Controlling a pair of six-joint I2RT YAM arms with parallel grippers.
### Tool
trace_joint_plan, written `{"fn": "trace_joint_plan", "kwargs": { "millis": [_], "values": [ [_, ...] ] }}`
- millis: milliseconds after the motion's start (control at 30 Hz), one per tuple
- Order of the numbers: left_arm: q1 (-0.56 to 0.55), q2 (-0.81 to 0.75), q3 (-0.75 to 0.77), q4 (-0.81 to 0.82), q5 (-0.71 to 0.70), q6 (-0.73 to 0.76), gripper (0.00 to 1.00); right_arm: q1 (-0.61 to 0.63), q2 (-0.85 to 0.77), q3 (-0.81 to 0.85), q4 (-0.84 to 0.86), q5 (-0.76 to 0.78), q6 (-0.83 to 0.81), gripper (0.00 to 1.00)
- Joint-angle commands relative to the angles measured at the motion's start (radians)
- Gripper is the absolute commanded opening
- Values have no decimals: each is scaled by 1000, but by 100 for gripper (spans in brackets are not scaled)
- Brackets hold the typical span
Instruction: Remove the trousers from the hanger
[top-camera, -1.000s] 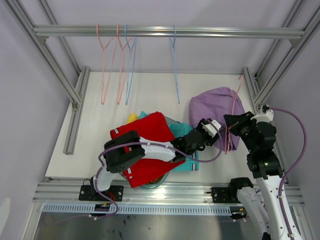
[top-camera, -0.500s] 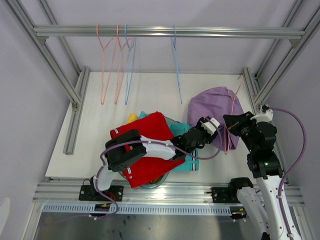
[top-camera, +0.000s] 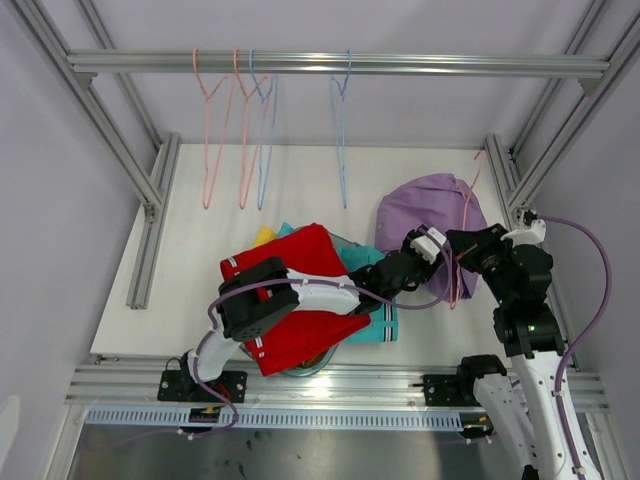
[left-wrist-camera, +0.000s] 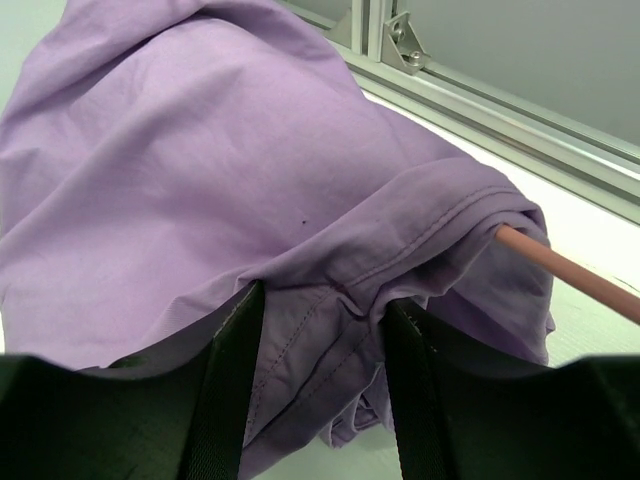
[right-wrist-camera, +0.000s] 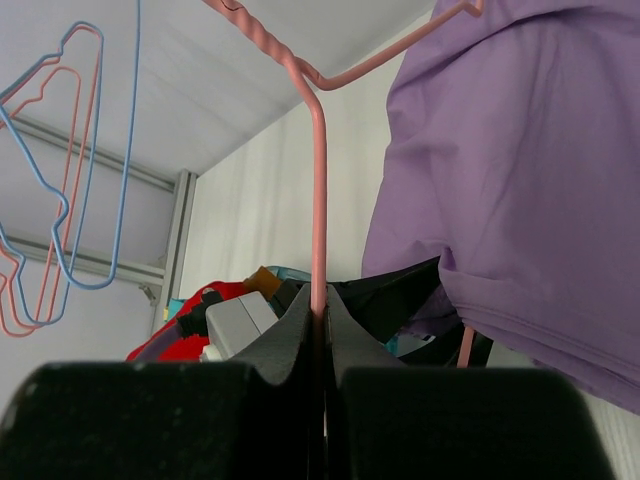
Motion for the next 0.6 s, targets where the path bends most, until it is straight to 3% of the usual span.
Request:
{"fn": "trace_joint_plan", "kwargs": {
  "millis": [0,567],
  "values": [
    [10,15,57,1,-14,-23,53,-7,-23,11,54,-38,-12,0],
    [-4,-11,14,-18,7,-60,52,-20,-6,-15,85,-63,-18,0]
  ]
}}
